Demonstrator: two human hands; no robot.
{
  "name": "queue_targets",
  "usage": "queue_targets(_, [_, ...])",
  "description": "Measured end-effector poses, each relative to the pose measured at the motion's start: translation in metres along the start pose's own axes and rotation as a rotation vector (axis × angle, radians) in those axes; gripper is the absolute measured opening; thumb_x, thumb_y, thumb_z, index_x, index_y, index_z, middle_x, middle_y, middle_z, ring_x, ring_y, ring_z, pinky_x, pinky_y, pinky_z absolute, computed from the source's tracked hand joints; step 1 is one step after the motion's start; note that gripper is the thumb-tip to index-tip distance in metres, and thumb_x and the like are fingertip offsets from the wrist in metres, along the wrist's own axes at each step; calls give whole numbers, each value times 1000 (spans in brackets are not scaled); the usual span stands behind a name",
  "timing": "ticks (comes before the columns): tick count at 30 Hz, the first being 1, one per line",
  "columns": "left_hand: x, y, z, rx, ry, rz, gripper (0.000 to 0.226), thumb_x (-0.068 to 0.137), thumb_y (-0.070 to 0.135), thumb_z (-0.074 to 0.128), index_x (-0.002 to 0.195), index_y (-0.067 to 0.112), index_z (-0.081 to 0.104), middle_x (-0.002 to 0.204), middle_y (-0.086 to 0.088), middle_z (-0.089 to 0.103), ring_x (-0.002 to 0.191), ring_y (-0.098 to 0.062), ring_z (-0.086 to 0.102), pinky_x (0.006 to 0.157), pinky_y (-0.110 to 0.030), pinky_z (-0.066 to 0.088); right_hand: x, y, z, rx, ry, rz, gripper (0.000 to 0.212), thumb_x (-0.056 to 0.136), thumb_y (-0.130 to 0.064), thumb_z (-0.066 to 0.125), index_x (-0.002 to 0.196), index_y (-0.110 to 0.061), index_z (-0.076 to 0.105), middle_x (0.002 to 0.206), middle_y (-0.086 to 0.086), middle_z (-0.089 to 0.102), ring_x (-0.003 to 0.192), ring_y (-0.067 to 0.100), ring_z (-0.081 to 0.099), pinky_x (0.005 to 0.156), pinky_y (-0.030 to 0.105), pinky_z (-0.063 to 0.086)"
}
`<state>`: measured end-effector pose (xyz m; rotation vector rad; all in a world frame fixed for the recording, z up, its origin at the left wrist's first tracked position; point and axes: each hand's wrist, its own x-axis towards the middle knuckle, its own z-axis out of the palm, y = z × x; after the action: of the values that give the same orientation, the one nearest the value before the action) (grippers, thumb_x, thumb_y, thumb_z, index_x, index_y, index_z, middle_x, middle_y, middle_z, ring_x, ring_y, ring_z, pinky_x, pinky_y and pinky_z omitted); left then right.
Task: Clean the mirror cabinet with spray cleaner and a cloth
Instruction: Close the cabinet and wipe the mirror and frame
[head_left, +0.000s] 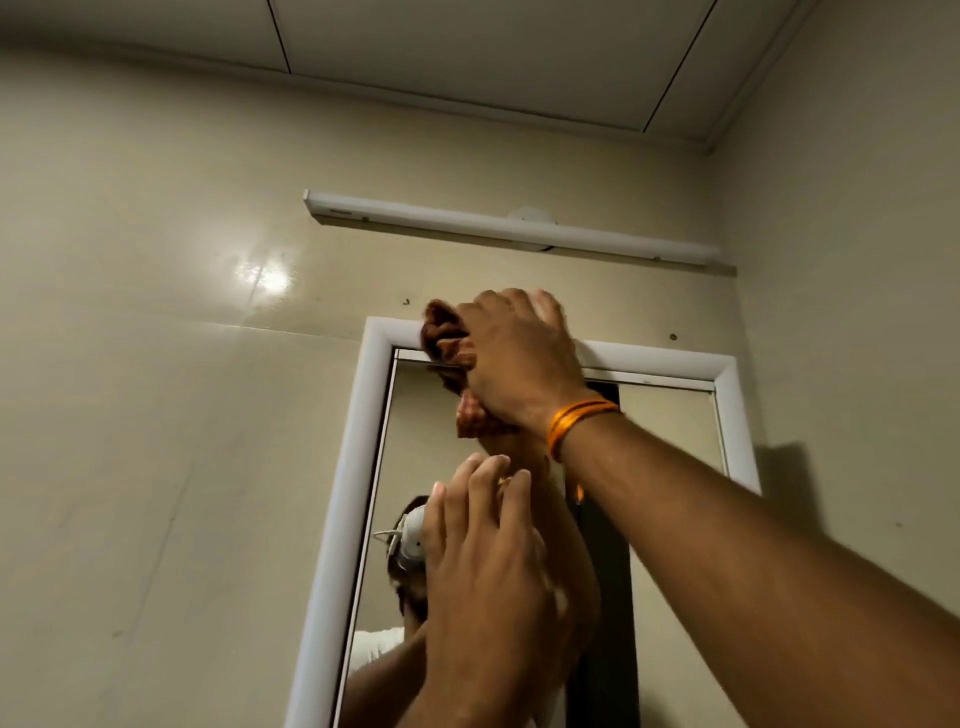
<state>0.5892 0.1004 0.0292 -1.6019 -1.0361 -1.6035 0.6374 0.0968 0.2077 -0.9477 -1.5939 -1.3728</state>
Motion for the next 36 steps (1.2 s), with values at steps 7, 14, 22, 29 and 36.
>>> queue_targets(7, [3,-12,-12,-44,-24,-5,48,86,32,44,134,23,47,144,1,39,139,-19,27,110,-46,36,-50,97,-6,-44,-20,209,46,82,-31,59,127,-24,53,129,0,55,121,25,47,108,43,27])
queue_targets(14, [5,-24,-34,-32,31,27,44,86,25,53,129,16,56,136,-5,50,129,-22,39,99,-48,47,-97,172,-15,-114,-52,448,48,88,-29,58,134,-19,48,138,3,50,130,27,41,112,46,27])
queue_targets(22, [3,-33,-46,-19,-26,-31,55,79,22,74,131,17,55,137,-4,49,129,-25,42,101,-44,41,-117,141,0,279,131,759,47,97,-24,52,141,-9,43,152,8,35,137,30,38,111,42,36])
queue_targets(29, [-5,-37,-56,-41,-17,-54,52,82,24,72,131,18,55,137,-3,49,128,-25,43,100,-44,42,-124,78,31,277,358,843,52,89,-13,60,138,-1,47,150,17,34,142,33,28,117,45,28])
queue_targets(36, [-6,-50,-72,25,9,-61,49,81,36,59,127,19,53,131,0,47,123,-24,44,93,-41,45,-91,-22,42,352,281,532,62,87,-16,60,146,-13,41,155,10,30,147,28,21,119,45,25])
